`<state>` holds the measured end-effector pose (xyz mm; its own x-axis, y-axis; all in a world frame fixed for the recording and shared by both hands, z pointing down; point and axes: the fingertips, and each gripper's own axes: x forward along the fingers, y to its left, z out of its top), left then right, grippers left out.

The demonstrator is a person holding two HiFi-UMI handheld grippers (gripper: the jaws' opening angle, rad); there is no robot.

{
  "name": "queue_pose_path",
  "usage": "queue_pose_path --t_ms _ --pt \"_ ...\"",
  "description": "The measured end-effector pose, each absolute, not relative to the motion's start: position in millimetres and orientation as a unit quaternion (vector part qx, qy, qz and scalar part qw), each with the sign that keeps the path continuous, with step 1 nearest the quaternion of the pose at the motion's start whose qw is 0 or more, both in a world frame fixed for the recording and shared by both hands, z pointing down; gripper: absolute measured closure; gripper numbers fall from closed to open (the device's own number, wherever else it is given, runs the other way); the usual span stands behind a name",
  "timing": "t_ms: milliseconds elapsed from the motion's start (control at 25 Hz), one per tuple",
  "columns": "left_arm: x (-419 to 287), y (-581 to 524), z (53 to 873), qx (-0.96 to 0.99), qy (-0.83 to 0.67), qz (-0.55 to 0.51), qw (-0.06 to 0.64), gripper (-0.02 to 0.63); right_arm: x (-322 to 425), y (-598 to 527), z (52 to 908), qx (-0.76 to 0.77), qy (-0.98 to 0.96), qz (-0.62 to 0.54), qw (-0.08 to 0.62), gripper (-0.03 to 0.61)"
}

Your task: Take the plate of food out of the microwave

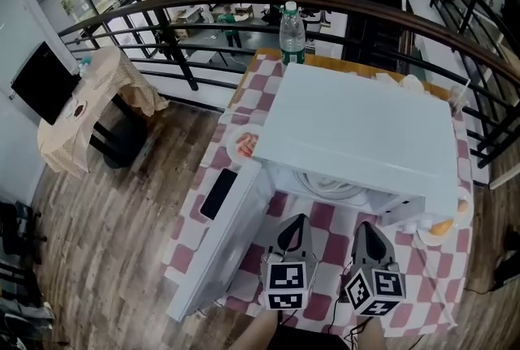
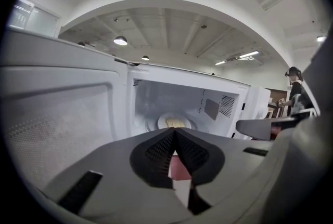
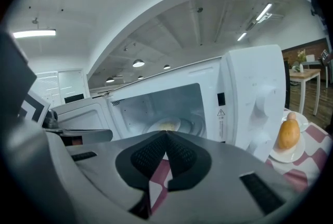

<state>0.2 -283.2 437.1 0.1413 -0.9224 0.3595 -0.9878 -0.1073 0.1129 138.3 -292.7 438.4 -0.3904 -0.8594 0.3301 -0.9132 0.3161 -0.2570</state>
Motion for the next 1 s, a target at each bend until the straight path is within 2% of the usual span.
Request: queue_pose_path --t_ms 240,840,1000 --pt "-1.3 -305.1 442.9 0.75 -0.632 0.104 0.164 0.584 125.0 -308.0 452.6 0.551 -0.803 0.216 0.073 0.545" --pt "-1.1 -357.0 481.3 0.762 -0.609 0.118 0.186 0.581 88.3 -356.9 474.8 0.537 -0.809 0.222 0.082 0.535" --pt "-5.3 -365.6 490.6 0.76 -0.606 0.122 0.2 0.548 85.6 -365.6 480.9 0.538 -0.808 0.224 0.088 0.535"
